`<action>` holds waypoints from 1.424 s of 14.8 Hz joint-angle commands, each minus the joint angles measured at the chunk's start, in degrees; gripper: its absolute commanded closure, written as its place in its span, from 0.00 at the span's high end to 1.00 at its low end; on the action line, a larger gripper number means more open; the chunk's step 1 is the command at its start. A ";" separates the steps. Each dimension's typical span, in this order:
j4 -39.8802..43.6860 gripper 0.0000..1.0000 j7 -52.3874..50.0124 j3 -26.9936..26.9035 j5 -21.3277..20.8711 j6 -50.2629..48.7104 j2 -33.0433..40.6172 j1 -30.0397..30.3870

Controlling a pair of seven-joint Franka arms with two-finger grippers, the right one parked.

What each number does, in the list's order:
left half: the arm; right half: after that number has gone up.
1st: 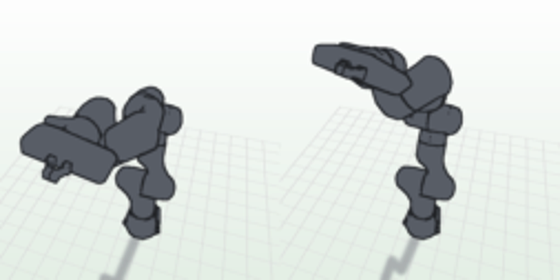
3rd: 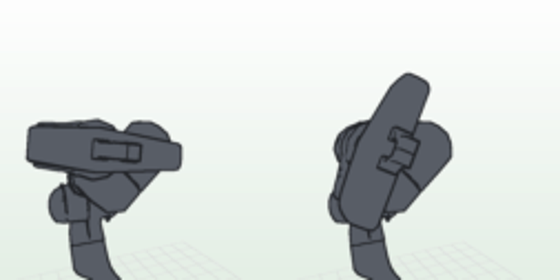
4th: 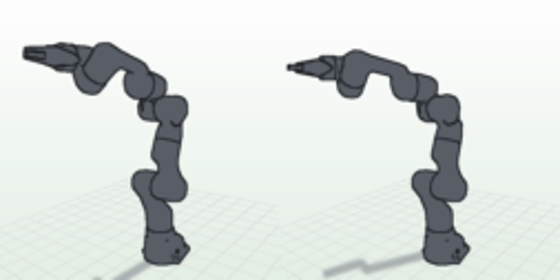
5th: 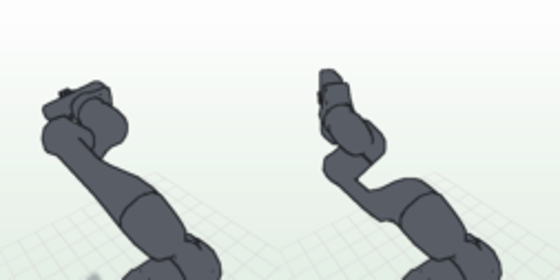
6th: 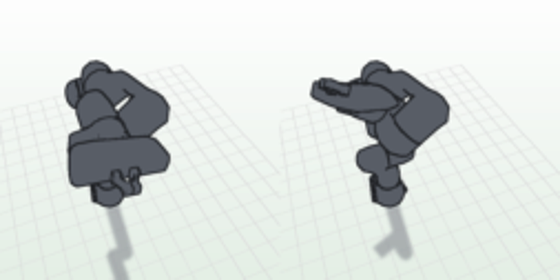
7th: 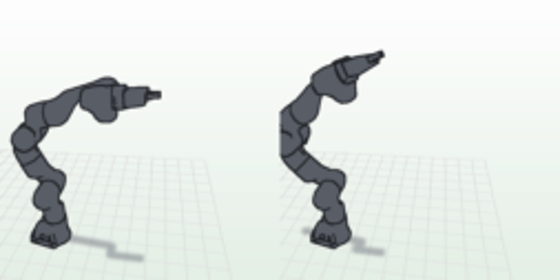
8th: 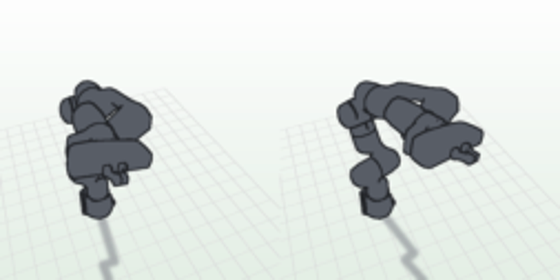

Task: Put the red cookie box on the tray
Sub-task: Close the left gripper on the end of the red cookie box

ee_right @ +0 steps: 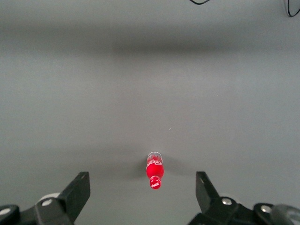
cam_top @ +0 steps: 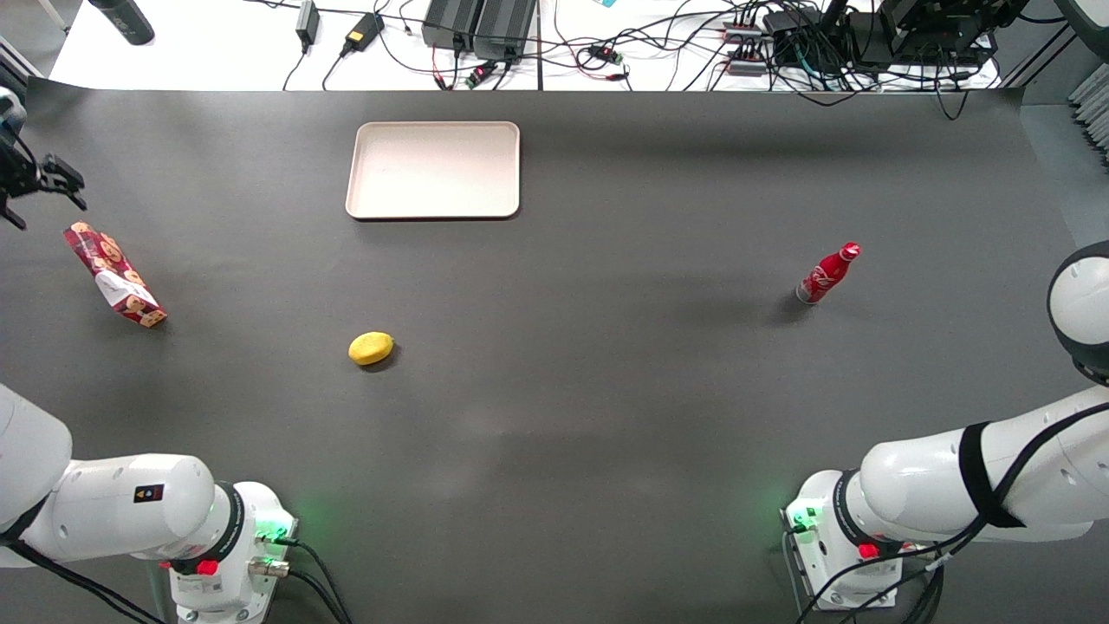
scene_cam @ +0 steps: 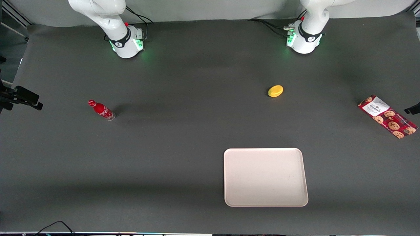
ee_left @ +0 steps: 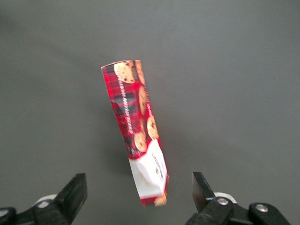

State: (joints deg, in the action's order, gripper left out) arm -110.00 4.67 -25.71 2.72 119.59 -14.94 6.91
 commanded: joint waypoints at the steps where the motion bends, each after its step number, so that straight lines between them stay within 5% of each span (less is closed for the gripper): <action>1: -1.80 1.00 1.13 -0.04 3.77 6.87 -6.22 2.05; 5: -3.56 1.00 6.66 -0.04 11.24 14.08 -11.85 3.28; 12: -3.38 0.99 6.94 0.23 13.63 16.91 -15.64 3.11; 13: -3.38 0.89 6.94 0.31 13.63 16.56 -15.64 3.02; 15: -3.38 0.48 8.85 0.31 13.54 15.77 -15.47 2.67; 18: -3.21 0.35 13.08 0.31 13.63 15.07 -15.47 2.67; 20: -2.86 0.35 13.70 0.31 13.63 12.43 -15.38 2.58; 21: -2.77 0.15 15.09 0.31 13.63 12.34 -15.29 2.58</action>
State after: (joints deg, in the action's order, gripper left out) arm -113.01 16.27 -25.00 15.41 134.22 -30.72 10.02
